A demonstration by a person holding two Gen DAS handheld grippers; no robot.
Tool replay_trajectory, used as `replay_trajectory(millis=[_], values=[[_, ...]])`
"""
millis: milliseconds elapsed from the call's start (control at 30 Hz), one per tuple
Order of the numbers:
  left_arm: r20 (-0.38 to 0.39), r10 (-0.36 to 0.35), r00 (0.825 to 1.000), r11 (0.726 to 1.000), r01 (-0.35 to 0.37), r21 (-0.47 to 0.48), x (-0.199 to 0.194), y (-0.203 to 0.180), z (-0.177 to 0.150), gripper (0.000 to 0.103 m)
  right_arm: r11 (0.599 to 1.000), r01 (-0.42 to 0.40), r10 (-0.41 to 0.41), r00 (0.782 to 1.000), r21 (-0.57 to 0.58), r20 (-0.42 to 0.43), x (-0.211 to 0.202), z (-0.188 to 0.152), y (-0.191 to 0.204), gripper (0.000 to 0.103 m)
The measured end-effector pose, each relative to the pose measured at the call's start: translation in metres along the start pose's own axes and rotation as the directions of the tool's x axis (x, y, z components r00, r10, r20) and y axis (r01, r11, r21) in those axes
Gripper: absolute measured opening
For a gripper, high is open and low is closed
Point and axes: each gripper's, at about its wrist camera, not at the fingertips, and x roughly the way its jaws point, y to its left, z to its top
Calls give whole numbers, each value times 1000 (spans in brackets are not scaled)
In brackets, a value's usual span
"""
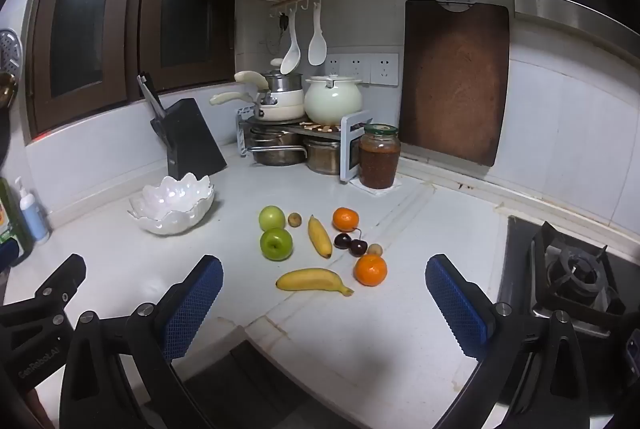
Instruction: Organize fruits
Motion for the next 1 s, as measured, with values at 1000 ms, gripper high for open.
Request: replay_trajectory(millis=[1000], values=[[60,26,998,1000,-25,-15,-11,-3,7,103,1000,6,-6,1000,6,17,-5,5,-4,103]])
